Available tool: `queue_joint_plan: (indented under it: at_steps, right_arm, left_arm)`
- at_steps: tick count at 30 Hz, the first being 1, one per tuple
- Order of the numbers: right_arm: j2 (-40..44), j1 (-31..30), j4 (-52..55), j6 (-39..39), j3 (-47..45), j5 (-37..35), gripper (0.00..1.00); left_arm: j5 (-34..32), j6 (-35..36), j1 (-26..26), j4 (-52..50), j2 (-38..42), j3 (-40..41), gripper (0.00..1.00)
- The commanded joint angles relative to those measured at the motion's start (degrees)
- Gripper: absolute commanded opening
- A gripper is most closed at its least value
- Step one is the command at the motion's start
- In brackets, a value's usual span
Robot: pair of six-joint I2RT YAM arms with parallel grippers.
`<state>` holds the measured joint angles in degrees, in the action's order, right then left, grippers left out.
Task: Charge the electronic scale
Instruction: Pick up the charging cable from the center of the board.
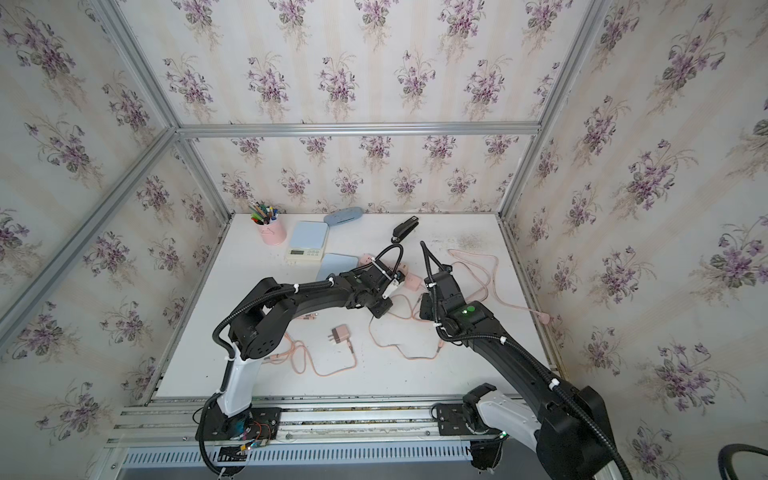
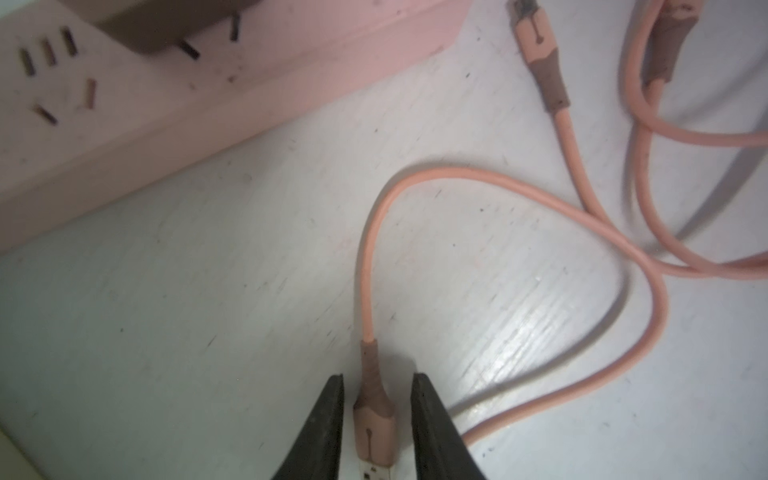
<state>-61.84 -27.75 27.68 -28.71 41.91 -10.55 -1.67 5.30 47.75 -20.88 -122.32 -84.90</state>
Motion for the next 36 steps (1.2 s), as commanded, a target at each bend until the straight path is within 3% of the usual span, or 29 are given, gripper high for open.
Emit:
queue_joint_plan:
  at_steps: [1,8,14,25,36]
  right_arm:
    - [0.34,1.21,-3.46,-0.45,0.45,2.77,0.48]
    - [-0.92,10.07,-10.59,-0.79,-0.39,16.42,0.48]
    - [-6.83,10.17,-16.39,2.98,-0.07,24.66,0.5]
    - [-16.45,10.17,-23.67,-1.76,2.84,42.69,0.55]
    - [-21.53,6.88,-20.16,-0.74,7.62,50.7,0.53]
  left_arm:
    - [-1.75,1.21,0.02,-5.57,0.47,1.47,0.22]
    - [-2.29,5.43,-0.26,-5.22,4.22,3.06,0.1]
    - [-0.25,6.97,-1.15,-3.29,8.21,5.1,0.07]
    - [6.75,13.31,-1.52,4.6,18.87,12.74,0.04]
    - [8.78,14.5,-1.53,12.41,25.43,17.22,0.04]
